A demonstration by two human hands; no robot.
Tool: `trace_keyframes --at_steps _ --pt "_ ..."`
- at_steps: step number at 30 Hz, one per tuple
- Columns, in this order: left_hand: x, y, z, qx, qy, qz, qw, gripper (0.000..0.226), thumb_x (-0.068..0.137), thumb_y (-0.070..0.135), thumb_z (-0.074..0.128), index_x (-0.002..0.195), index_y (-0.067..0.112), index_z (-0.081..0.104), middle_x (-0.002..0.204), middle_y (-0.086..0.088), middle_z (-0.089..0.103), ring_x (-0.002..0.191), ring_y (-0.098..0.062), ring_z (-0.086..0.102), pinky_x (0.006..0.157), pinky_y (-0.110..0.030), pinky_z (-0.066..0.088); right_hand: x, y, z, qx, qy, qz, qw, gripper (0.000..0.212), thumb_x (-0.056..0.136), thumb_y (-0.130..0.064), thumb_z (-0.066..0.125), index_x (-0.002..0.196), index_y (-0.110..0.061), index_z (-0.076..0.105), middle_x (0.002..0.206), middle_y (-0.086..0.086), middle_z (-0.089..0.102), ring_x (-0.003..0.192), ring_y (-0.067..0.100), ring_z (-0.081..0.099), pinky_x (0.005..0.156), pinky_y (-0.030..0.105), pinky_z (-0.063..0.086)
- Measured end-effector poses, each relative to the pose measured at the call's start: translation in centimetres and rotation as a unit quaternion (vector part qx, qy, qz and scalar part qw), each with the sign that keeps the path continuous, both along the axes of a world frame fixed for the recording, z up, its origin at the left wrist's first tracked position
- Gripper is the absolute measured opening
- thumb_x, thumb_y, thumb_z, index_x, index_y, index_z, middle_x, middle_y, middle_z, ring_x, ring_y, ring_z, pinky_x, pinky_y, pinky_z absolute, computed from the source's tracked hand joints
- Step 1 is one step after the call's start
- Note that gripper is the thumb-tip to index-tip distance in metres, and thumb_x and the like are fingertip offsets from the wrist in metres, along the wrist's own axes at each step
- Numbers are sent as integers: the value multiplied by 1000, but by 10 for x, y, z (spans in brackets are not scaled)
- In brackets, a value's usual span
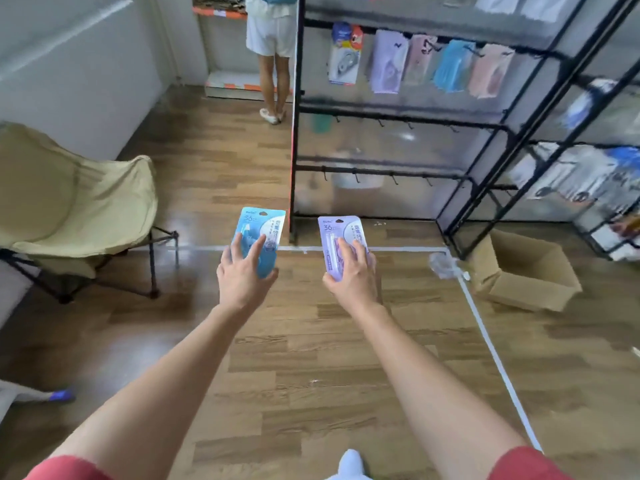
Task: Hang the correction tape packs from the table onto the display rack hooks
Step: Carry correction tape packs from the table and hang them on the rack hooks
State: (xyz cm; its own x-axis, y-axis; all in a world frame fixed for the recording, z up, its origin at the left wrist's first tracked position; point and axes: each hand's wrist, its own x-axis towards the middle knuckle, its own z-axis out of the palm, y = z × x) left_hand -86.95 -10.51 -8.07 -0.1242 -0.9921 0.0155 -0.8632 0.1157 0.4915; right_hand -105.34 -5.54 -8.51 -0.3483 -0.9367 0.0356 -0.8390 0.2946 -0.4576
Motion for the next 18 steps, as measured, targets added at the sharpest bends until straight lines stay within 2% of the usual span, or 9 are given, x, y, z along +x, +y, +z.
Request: trace_keyframes --at_steps 8,18 --pt "-199 -8 27 -39 52 -79 995 68 88 31 64 148 30 32 157 -10 12 142 -32 14 112 -46 18 -188 24 26 -29 32 -70 997 67 86 -31 58 147 -23 31 151 3 25 128 31 30 104 36 28" --pt "-333 -44 24 -44 47 -127 990 67 89 30 63 148 28 31 158 -10 12 143 -31 12 113 -45 17 -307 13 27 -52 33 -121 991 66 86 -31 59 146 -22 33 150 6 28 123 33 35 97 40 37"
